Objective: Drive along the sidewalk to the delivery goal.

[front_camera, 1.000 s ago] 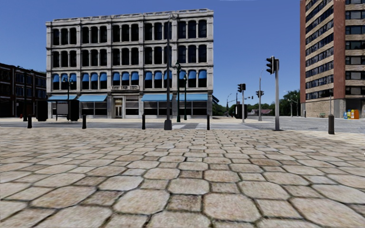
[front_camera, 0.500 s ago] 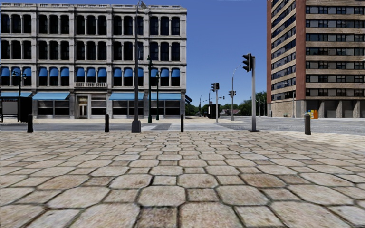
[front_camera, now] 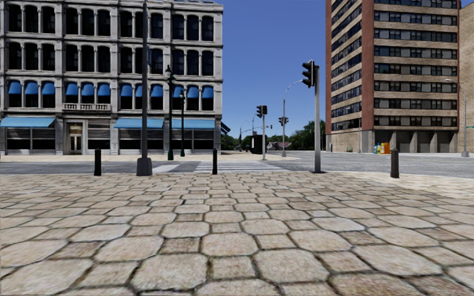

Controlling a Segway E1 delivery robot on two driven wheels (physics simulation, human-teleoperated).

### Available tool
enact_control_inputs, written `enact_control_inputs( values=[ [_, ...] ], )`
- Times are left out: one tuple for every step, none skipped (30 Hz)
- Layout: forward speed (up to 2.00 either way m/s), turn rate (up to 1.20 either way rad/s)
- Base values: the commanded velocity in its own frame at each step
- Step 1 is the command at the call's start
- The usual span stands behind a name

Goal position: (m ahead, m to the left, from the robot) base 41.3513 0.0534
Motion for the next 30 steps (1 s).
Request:
enact_control_inputs(
  values=[
    [2.00, 0.00],
    [2.00, 0.00],
    [2.00, 0.00],
    [2.00, 0.00],
    [2.00, 0.00],
    [2.00, 0.00],
    [2.00, 0.00],
    [2.00, 0.00],
    [2.00, 0.00],
    [2.00, 0.00],
    [2.00, 0.00],
    [2.00, 0.00],
    [2.00, 0.00],
    [2.00, 0.00],
    [2.00, 0.00],
    [2.00, 0.00],
    [2.00, 0.00],
    [2.00, 0.00],
    [2.00, 0.00],
    [2.00, 0.00],
    [2.00, 0.00],
    [2.00, 0.00],
    [2.00, -0.65],
    [2.00, -0.66],
    [2.00, -1.07],
    [2.00, -1.20],
    [2.00, -1.20],
    [2.00, -1.20],
    [2.00, -1.20],
    [2.00, -1.20]
  ],
)
